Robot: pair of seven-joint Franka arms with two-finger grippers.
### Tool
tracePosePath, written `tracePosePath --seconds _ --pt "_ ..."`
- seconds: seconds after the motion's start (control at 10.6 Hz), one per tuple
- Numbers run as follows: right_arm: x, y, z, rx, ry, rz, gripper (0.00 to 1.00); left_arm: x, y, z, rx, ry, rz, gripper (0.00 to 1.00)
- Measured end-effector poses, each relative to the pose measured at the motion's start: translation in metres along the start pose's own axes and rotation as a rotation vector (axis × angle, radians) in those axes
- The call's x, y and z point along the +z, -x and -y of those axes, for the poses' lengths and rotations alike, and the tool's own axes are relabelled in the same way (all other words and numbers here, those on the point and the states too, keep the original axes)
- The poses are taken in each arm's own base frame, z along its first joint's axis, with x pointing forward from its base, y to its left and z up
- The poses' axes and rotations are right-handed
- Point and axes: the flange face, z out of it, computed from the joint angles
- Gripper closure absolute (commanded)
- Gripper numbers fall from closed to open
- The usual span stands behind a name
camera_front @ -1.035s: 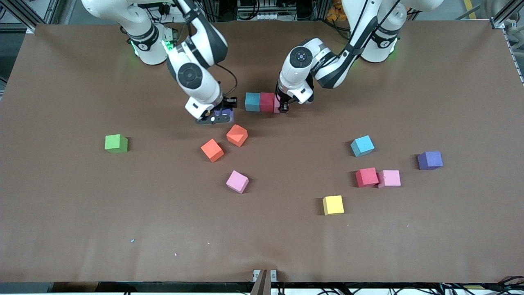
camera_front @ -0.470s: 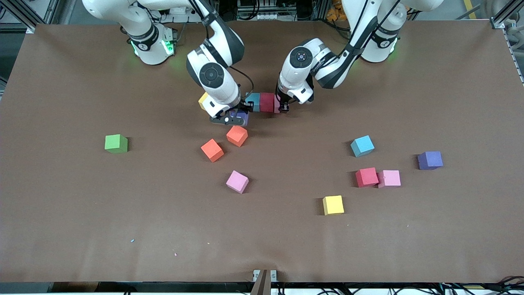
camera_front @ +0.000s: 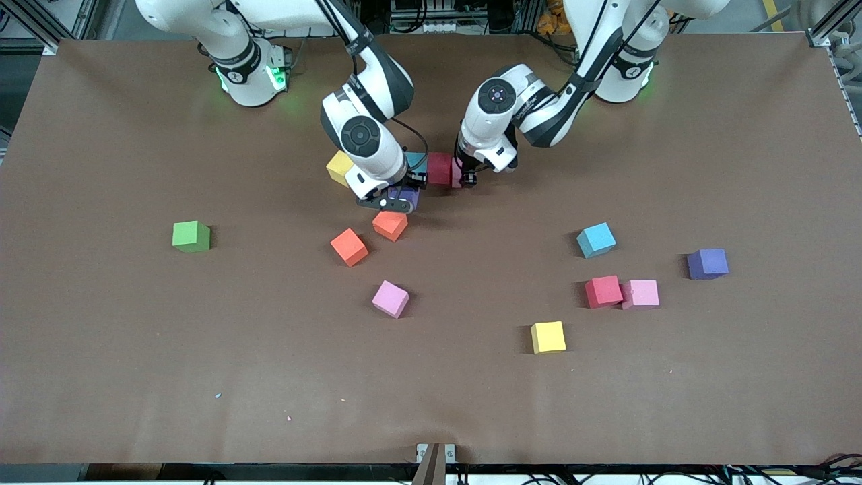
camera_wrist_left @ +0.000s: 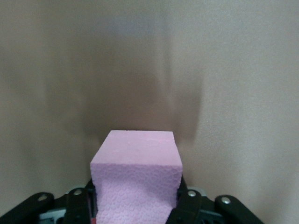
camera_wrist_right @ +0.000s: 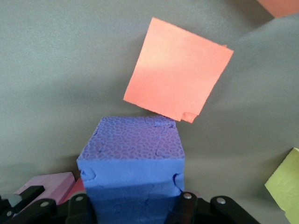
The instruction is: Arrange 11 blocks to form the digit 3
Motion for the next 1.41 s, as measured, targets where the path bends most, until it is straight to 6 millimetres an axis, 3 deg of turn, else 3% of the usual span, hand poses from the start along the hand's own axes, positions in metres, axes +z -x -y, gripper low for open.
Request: tracePosePath --seconds 0.66,1.22,1.41 --pt "0.026 -0.006 0.009 -0.051 0.029 0.02 1.0 -0.012 0.01 -0.006 0.061 -0.005 -0.033 0.0" --pt "0.043 0.008 0.013 -0.085 0.064 0.042 1.0 -0.065 0.013 -0.004 0.206 0.015 -0.077 0.0" --pt "0.046 0.008 0.012 -0.095 0.073 0.041 1.0 -0.08 0.003 -0.022 0.284 0.02 -0.08 0.0"
